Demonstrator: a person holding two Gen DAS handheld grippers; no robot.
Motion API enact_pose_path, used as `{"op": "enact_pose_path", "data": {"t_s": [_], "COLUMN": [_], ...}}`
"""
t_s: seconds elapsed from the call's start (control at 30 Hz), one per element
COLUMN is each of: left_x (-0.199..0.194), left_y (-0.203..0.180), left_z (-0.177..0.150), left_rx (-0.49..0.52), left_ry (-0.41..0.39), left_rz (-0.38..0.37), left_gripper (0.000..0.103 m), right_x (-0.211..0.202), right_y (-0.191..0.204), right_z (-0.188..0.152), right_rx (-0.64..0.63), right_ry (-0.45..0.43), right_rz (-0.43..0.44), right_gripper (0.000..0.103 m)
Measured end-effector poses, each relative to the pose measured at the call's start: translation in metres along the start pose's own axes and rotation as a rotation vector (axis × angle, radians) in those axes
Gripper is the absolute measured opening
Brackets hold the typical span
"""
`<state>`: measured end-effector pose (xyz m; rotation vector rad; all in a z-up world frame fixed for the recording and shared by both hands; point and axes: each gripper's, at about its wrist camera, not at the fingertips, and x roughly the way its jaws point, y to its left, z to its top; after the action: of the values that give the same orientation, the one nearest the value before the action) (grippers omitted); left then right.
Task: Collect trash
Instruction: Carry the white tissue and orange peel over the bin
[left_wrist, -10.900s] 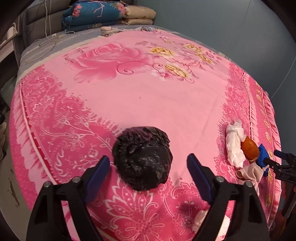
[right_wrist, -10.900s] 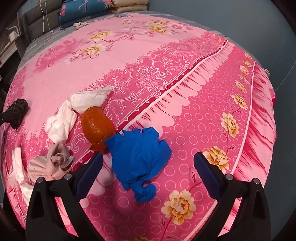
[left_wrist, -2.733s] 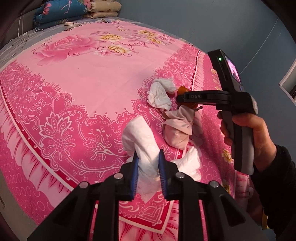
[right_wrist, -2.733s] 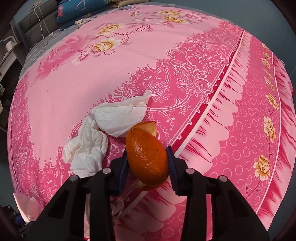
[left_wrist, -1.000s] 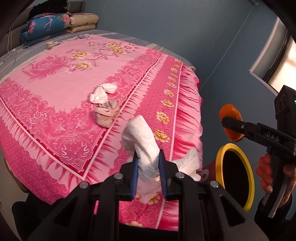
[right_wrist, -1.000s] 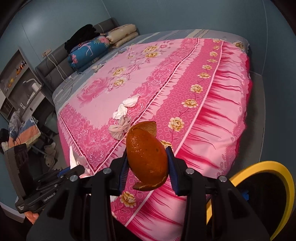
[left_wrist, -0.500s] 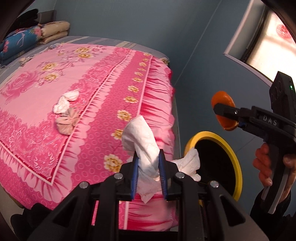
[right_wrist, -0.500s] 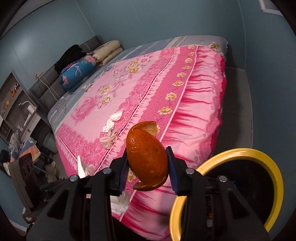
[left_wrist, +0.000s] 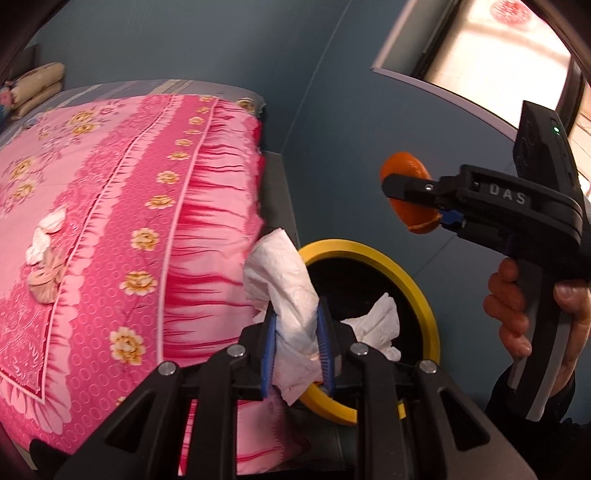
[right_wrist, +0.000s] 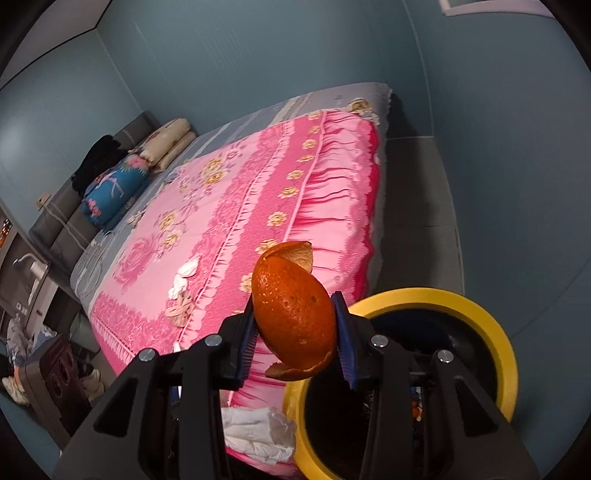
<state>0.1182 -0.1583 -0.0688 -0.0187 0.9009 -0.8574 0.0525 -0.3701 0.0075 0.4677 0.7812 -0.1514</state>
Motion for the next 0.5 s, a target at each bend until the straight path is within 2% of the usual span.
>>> {"op": "enact_pose_path", "data": {"t_s": [0.37,0.5], "left_x": [0.041,0.048], "left_y": [-0.041,-0.048], "left_z": [-0.017,-0.021], "left_rx": [0.085,0.107], "left_ry": [0.097,0.122], "left_rz": [-0.037,-0.036], "left_gripper": [0.019,0.019], "right_x": [0.008,0.014], "right_y": [-0.060,-0.073], "right_z": [-0.006,-0.009], "right_rx": [0.110,0.136], "right_ry": [0.028,0.042], "right_rz": [-0.068,-0.056], "right_gripper": [0.037,0.037]}}
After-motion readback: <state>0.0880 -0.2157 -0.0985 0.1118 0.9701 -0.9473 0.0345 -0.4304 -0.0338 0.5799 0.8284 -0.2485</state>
